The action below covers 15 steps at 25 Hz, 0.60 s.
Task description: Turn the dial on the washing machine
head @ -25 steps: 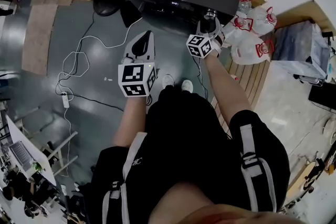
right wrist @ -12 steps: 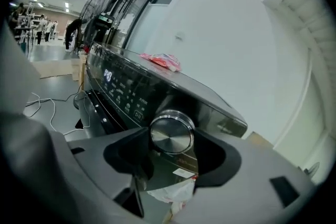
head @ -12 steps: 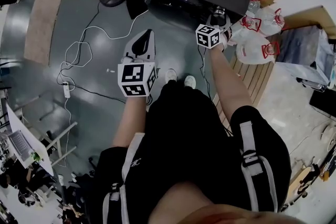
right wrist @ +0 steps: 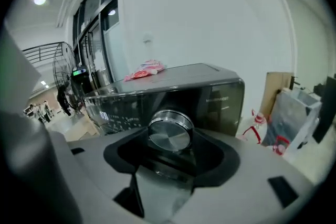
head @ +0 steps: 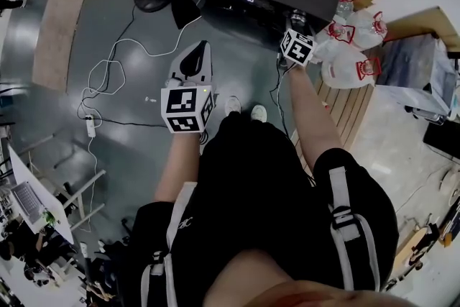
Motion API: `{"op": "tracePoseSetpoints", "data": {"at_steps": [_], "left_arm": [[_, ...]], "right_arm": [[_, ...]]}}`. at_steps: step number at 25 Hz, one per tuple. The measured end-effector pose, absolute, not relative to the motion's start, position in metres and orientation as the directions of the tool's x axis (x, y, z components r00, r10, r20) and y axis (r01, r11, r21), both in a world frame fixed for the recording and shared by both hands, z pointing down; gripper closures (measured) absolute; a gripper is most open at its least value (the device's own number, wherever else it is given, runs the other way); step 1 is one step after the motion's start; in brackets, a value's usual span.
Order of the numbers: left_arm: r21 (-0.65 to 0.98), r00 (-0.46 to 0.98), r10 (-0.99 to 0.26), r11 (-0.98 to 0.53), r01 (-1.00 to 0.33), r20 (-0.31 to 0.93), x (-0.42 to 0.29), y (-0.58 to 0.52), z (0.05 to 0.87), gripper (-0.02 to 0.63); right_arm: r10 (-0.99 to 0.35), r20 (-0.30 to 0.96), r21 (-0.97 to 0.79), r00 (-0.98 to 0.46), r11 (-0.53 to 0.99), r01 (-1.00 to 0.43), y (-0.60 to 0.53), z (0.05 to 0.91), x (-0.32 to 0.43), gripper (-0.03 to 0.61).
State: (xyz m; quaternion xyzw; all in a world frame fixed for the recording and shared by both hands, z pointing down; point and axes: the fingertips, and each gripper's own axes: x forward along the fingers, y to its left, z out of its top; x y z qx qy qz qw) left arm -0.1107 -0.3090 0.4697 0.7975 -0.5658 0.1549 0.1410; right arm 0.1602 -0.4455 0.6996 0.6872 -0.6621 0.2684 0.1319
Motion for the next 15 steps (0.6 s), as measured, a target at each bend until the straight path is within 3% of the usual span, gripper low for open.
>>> {"op": "tracePoseSetpoints", "data": {"at_steps": [3,5,8,12,15], "left_arm": [[0.047,0.313,-0.857,-0.323,-0.945,0.408,-0.106,-0.308,0.471,0.62],[0.044,0.313,-0.857,-0.324,-0.945,0.41,-0.103,-0.307,0.471,0.62],[0.042,0.307,-0.858,-0.319,-0.947,0.412,-0.103,-0.304,0.471,0.62],[0.044,0.296,-0.856,-0.307,-0.951,0.423,-0.107,-0.3,0.475,0.62],[0.045,0.294,-0.857,-0.304,-0.951,0.424,-0.104,-0.297,0.476,0.62]], "right_arm": [[-0.842,0.538,-0.176,-0.038,-0.068,-0.982,-0.446,0.701,0.161,0.324],[-0.851,0.521,-0.28,-0.069,-0.095,-0.955,-0.446,0.704,0.164,0.324],[-0.877,0.441,-0.611,-0.189,-0.14,-0.779,-0.445,0.706,0.167,0.324],[-0.884,0.391,-0.731,-0.256,-0.129,-0.67,-0.444,0.704,0.166,0.324],[-0.9,0.311,-0.883,-0.305,-0.156,-0.442,-0.442,0.708,0.167,0.324]]}}
